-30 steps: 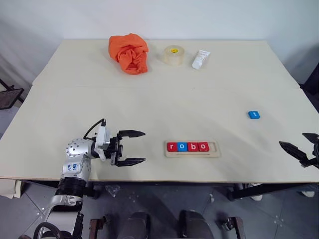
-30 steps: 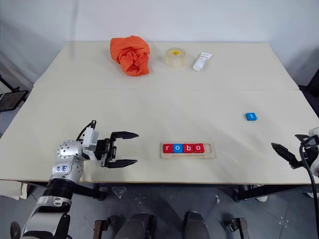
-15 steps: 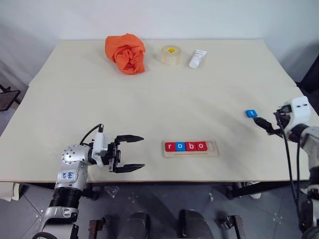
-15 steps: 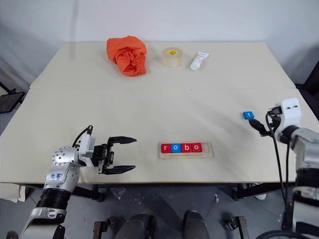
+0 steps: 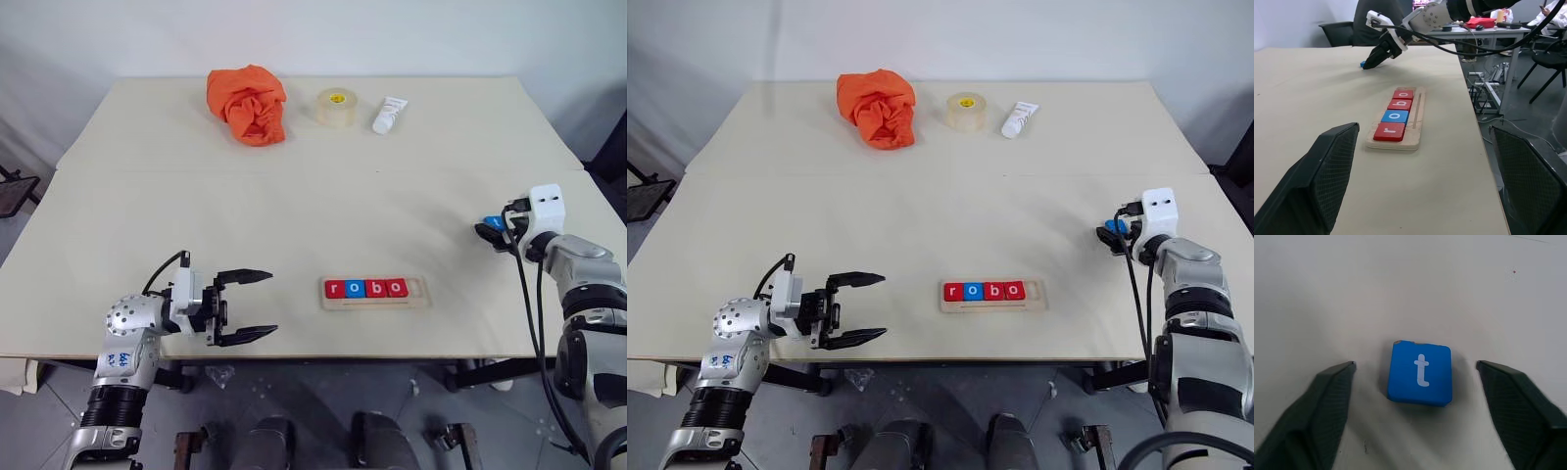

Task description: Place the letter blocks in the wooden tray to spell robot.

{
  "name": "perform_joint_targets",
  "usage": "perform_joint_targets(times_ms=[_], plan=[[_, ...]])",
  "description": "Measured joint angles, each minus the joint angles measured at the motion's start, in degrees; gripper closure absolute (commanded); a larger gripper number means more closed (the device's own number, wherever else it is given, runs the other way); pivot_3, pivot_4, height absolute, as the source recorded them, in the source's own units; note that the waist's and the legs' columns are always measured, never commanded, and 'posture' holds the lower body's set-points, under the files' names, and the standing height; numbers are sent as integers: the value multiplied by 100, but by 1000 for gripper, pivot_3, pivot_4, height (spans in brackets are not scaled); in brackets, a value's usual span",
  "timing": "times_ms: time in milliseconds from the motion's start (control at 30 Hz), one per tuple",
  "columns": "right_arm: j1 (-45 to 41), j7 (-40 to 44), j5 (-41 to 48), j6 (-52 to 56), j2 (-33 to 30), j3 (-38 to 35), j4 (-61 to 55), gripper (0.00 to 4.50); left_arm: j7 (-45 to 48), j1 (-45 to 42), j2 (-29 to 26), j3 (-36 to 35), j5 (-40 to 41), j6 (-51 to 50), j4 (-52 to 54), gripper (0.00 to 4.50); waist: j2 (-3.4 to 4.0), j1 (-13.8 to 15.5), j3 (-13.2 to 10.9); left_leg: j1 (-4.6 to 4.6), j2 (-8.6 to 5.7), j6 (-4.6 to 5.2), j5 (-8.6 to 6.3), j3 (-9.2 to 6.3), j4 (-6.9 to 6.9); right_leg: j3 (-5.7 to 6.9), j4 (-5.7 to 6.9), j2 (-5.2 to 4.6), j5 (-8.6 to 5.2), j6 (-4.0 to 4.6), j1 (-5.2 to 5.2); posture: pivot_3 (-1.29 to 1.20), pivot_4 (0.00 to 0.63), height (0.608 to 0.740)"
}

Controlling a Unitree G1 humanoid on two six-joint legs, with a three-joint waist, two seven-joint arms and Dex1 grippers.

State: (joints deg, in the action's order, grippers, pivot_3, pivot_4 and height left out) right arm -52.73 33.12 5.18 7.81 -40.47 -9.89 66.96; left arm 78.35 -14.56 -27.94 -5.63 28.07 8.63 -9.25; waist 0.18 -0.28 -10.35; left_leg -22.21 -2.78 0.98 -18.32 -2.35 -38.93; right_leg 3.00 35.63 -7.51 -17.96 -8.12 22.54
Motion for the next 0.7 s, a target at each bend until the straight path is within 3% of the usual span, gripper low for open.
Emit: perform_joint_targets(times_ms=[133, 400, 500, 600, 700], plan=[[-16, -58, 6, -40, 24, -6, 37, 3012, 19, -13, 0, 0, 0, 0, -8, 0, 0, 6, 0, 0, 0, 0, 0, -1, -1, -1, 0, -1, 0, 0, -1, 0, 150, 740], [399, -215, 88, 88, 44, -87, -661, 3024, 327, -187, -135, -1, 116, -91, -203, 0, 1, 4, 0, -1, 0, 0, 0, -1, 4, -1, 4, -1, 0, 0, 1, 0, 150, 740], [1273, -321, 298, 773, 42, -245, -2282, 3024, 479, -273, -233, -43, 156, -139, -338, 0, 3, 19, 0, -5, 1, 0, 0, -10, 6, -6, 14, -3, 0, 0, 4, 0, 150, 740], [2709, -638, 646, 2040, 174, -538, -5072, 3024, 648, -421, -261, -65, 161, -115, -621, 0, 11, 41, 3, -13, 3, -5, -3, -29, 7, -12, 18, -3, 0, 0, 7, 0, 150, 740], [3589, -995, 928, 3163, 451, -683, -7060, 3024, 758, -605, -242, -32, 160, -115, -857, 0, 12, 38, 3, -11, 3, -5, -3, -22, 5, -12, 21, 0, 0, 0, 7, 0, 150, 740]])
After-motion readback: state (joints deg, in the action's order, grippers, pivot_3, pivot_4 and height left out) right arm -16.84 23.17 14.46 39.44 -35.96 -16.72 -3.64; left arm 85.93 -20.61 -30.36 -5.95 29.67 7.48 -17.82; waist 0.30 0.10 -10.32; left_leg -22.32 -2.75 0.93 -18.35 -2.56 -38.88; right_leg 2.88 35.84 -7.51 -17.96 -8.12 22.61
